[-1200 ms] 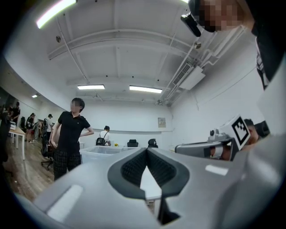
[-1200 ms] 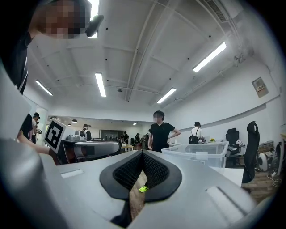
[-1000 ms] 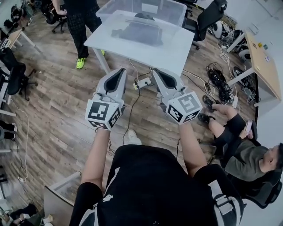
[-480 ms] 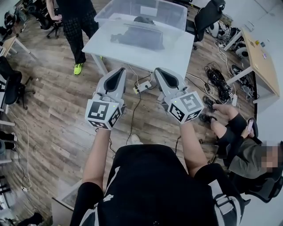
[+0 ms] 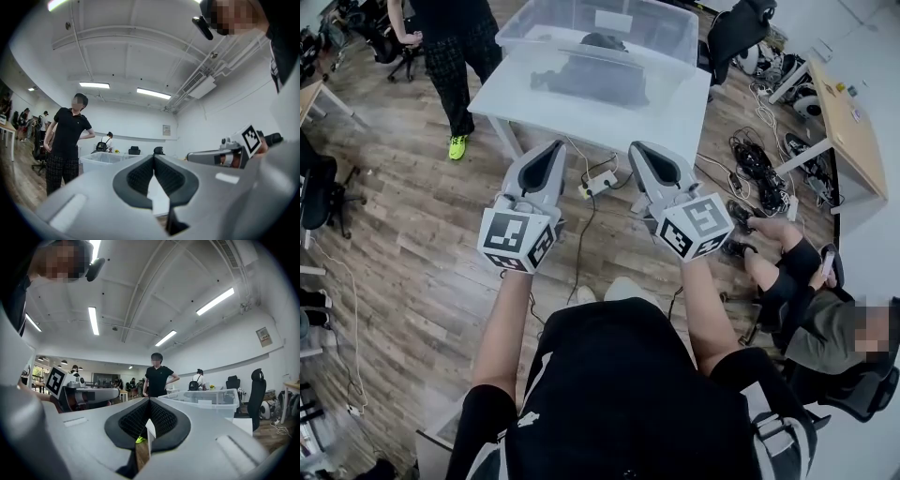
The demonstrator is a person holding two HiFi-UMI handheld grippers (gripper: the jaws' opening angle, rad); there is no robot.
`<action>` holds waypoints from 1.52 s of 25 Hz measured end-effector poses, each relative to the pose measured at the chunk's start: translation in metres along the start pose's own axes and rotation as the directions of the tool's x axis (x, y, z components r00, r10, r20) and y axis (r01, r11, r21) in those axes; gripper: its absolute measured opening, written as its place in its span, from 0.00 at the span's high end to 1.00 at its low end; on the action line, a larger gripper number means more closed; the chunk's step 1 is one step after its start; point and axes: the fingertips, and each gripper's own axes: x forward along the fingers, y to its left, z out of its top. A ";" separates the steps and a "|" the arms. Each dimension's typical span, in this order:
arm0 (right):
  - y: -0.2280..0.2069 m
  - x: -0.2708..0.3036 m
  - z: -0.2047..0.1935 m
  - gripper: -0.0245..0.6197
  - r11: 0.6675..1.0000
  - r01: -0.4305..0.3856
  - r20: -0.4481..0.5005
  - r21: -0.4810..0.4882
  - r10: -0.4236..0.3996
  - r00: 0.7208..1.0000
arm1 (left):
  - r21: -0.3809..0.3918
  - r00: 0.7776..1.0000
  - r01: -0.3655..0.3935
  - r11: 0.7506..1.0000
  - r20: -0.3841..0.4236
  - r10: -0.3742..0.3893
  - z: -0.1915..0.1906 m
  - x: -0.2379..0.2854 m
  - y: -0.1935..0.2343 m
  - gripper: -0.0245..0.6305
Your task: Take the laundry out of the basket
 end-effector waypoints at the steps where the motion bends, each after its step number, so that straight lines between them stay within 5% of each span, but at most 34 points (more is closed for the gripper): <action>1: -0.001 0.003 -0.001 0.96 1.000 0.001 -0.001 0.000 -0.001 1.000 | -0.001 1.000 0.000 1.000 -0.002 0.000 -0.001 0.002 0.002 0.95; 17: -0.034 0.061 0.003 0.96 1.000 -0.007 0.018 0.010 0.007 1.000 | 0.038 1.000 0.006 0.999 -0.023 -0.005 -0.005 0.043 0.038 0.95; 38: -0.145 0.137 0.012 0.96 0.998 -0.062 0.028 0.010 0.061 0.998 | 0.042 0.998 -0.049 0.998 -0.032 0.050 -0.012 0.167 0.075 0.95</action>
